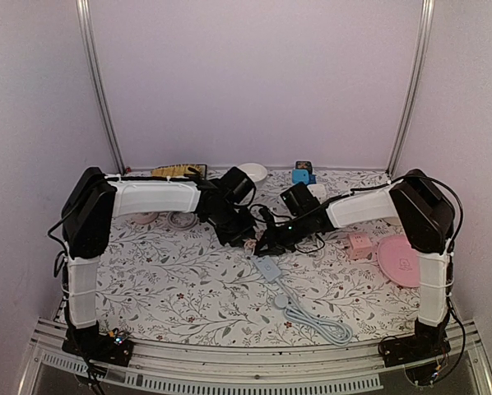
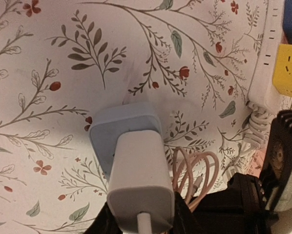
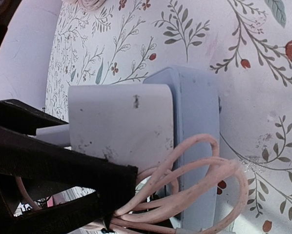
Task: Pull the plug off the socket
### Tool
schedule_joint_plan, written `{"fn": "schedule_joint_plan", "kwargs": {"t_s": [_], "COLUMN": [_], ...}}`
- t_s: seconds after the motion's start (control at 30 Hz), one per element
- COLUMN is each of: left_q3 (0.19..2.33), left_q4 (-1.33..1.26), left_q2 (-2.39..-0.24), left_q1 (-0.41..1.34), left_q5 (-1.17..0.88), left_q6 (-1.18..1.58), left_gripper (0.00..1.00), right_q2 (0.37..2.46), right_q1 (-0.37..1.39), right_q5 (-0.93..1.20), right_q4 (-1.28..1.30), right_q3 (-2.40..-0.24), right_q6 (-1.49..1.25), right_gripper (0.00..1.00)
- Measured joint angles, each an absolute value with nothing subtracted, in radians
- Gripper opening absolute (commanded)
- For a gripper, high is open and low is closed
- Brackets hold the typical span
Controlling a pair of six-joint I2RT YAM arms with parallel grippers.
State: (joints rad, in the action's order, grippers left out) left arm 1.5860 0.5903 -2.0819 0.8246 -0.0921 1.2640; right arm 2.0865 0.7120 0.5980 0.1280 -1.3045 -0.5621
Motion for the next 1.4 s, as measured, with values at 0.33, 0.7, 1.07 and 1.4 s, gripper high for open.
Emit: {"fn": "schedule_joint_plan", "kwargs": {"t_s": [0.33, 0.7, 1.07, 1.4], "left_q3": [1.588, 1.576, 1.643, 1.701], "left_q4": [0.599, 0.591, 0.677, 0.726], "left_q2": [-2.08, -2.072, -2.069, -2.106], "left_q1": [0.829, 0.821, 0.823, 0.847], "left_q5": [-0.062, -0.07, -0.024, 0.039], "left_q6": [1.257, 1.257, 1.234, 1.234], "left_gripper": [0.0, 0.0, 0.0, 0.0], "right_q2": [2.103, 2.112, 2.114, 2.116], "right_q1": [0.704, 0.702, 0.698, 0.693], "right_q5": [0.622, 0.631, 0.638, 0.64], "right_q4": [0.095, 0.071, 0.028, 0.023], "right_q3": [-1.304, -1.304, -1.304, -1.304], "right_q6": [-0.592, -0.61, -0.609, -0.611], "right_gripper": [0.02, 0.02, 0.02, 0.02]}}
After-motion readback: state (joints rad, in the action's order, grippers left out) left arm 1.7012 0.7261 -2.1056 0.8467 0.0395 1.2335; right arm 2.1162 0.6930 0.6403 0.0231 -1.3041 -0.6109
